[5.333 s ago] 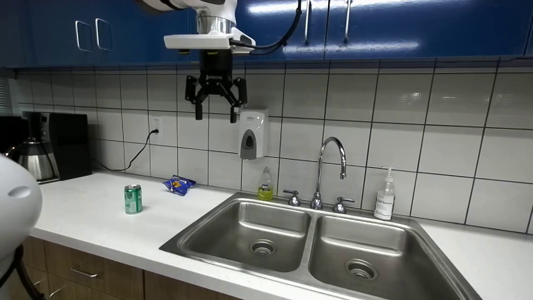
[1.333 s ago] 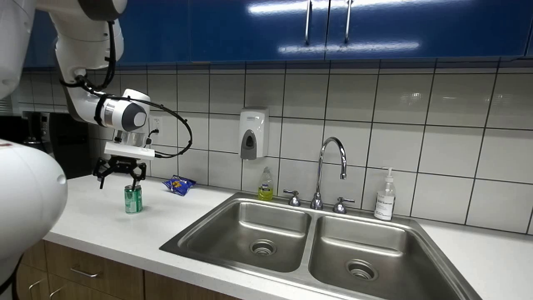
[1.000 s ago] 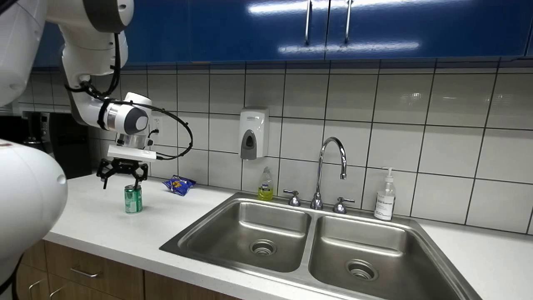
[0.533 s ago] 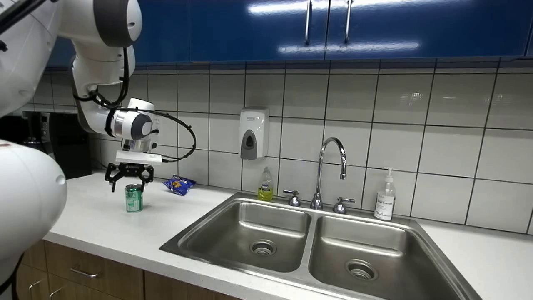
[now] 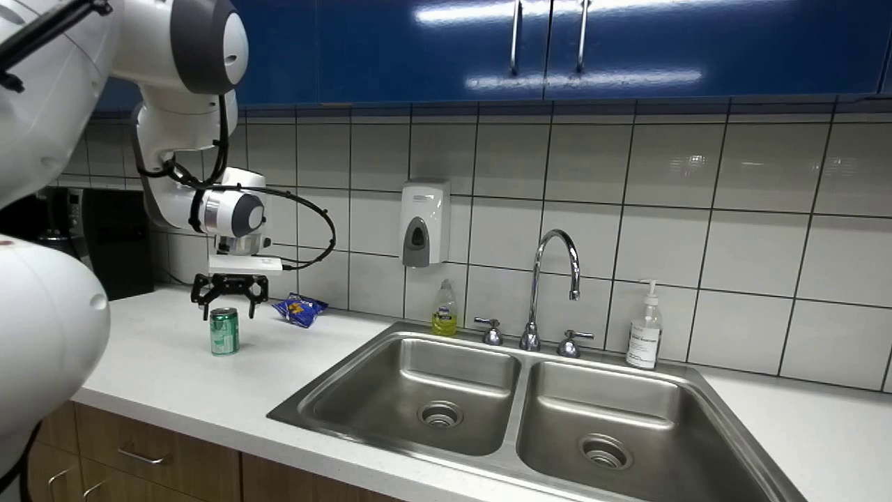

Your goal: Put the can inside the sink

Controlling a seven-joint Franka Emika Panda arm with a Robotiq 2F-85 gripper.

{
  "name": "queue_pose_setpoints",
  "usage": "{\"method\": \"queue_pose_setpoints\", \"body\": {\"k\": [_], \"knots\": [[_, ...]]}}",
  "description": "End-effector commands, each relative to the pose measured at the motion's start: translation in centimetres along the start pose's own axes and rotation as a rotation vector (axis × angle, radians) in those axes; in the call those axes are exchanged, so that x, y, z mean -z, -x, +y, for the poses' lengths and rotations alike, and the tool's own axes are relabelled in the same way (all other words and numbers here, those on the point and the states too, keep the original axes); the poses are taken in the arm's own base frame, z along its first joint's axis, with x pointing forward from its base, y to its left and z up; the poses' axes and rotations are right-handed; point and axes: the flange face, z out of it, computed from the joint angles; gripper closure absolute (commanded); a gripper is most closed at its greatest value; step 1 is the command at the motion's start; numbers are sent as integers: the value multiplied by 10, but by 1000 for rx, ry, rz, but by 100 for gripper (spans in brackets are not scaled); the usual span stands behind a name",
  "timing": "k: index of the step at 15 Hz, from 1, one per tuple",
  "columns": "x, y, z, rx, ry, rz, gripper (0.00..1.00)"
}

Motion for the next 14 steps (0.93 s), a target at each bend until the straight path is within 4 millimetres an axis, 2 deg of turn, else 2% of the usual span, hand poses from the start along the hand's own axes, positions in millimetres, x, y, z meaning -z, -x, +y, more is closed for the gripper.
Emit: {"method": "queue_pose_setpoints", "body": {"k": [1,14], "knots": [[1,-7,7,5,17,-1,0],[-4,-10,-4,33,18,-30,0]]}}
